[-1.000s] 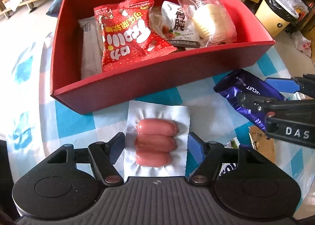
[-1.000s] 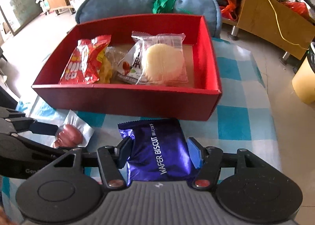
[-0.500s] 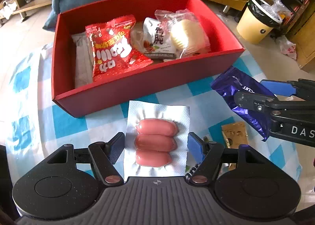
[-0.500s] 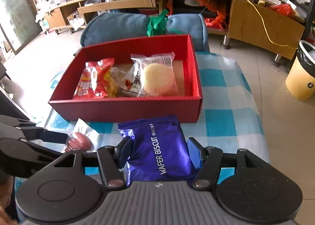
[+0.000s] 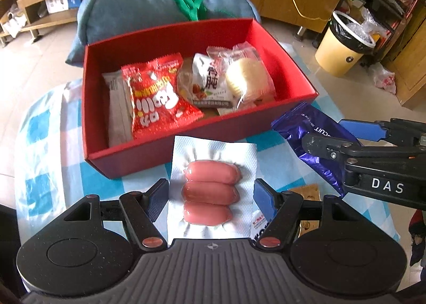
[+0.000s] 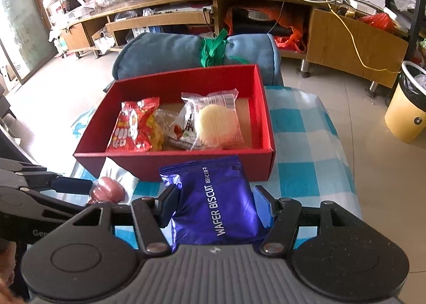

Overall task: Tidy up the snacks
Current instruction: 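Lift the sausage pack and wafer packet toward the red box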

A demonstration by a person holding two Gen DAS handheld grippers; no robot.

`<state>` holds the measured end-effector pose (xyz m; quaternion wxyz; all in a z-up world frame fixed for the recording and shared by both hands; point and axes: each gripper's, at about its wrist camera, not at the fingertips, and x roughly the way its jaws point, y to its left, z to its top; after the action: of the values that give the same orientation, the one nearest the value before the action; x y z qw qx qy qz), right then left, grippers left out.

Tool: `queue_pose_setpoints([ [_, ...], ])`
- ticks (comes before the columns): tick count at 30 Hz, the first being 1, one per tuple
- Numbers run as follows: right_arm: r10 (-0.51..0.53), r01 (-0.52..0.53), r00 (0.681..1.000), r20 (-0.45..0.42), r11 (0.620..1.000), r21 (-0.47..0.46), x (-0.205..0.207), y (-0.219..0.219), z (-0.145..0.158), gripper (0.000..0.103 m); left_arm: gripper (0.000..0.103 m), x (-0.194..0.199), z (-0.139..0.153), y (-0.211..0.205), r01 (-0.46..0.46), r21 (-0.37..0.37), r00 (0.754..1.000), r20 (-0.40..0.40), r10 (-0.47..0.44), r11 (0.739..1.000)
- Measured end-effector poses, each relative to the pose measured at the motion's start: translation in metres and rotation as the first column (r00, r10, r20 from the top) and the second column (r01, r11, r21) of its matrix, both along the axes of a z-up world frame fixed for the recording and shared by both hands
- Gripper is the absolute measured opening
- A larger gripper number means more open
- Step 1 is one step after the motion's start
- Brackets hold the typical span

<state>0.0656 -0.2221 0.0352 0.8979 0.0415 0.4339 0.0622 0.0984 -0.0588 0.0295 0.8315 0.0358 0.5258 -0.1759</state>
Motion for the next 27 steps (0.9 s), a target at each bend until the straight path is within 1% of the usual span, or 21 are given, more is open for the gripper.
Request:
queue_pose_setpoints([
  [16,-0.010,0.009,0.999,0.048,1.000,0.022,0.017,0.005,0.014,0.058,0.075,0.017,0.016,0.007,-0.046,-0.019,0.998,0.045,0.047,0.999],
  [27,-0.016,0.014,0.998,0.065,1.000,0.026,0.038,0.010,0.017,0.058,0.075,0.041,0.024,0.013,-0.091,-0.018,0.993,0.076,0.092,0.996],
])
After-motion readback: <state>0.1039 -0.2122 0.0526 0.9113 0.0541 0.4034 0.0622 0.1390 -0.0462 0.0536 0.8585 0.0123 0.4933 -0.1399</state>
